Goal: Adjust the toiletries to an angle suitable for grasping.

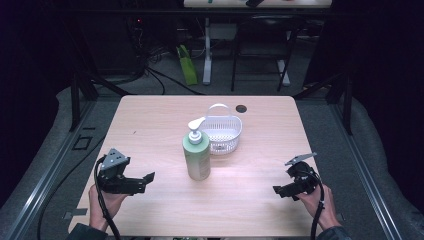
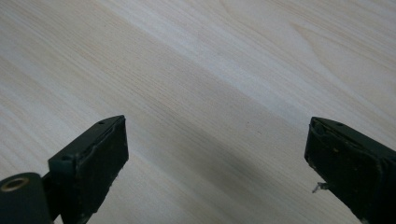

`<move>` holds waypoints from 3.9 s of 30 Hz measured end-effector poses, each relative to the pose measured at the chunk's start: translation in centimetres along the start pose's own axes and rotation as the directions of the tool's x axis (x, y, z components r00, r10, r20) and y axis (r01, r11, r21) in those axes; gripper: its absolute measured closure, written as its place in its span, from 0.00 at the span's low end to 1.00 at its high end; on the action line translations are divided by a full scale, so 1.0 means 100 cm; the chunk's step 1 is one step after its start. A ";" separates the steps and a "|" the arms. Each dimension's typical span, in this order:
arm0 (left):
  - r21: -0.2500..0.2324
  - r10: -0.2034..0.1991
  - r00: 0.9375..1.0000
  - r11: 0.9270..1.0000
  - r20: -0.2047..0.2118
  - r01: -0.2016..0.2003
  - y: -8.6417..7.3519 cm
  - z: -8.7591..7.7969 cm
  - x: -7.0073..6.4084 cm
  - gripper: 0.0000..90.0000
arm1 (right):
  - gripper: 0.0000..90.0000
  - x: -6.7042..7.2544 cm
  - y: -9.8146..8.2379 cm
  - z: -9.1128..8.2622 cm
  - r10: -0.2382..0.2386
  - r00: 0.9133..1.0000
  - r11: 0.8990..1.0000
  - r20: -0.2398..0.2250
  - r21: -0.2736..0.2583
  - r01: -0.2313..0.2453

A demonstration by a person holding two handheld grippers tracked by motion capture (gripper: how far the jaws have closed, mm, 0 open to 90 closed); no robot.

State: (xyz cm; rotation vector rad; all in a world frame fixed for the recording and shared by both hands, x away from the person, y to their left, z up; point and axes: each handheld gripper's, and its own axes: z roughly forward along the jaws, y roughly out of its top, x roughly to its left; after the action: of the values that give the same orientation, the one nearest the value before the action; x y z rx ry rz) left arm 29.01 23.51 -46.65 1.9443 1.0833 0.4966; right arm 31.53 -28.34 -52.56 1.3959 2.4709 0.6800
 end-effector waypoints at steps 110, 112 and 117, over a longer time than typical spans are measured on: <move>-0.340 0.074 0.996 0.939 0.052 -0.052 0.110 0.075 -0.074 0.75 | 0.07 0.000 -0.001 0.001 -0.009 1.000 1.000 -0.010 0.008 0.009; -0.341 0.075 0.996 0.939 0.051 -0.053 0.111 0.073 -0.074 0.75 | 0.07 0.001 0.000 0.001 -0.013 1.000 1.000 -0.011 0.007 0.013; -0.341 0.080 0.995 0.939 0.054 -0.057 0.114 0.070 -0.074 0.75 | 0.07 0.000 0.000 0.000 -0.009 1.000 1.000 -0.009 0.003 0.009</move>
State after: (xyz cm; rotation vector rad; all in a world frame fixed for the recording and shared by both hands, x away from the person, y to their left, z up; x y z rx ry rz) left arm 35.34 10.82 -40.97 1.6848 0.8277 0.6091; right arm 31.50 -28.32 -52.61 1.3845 2.4843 0.6824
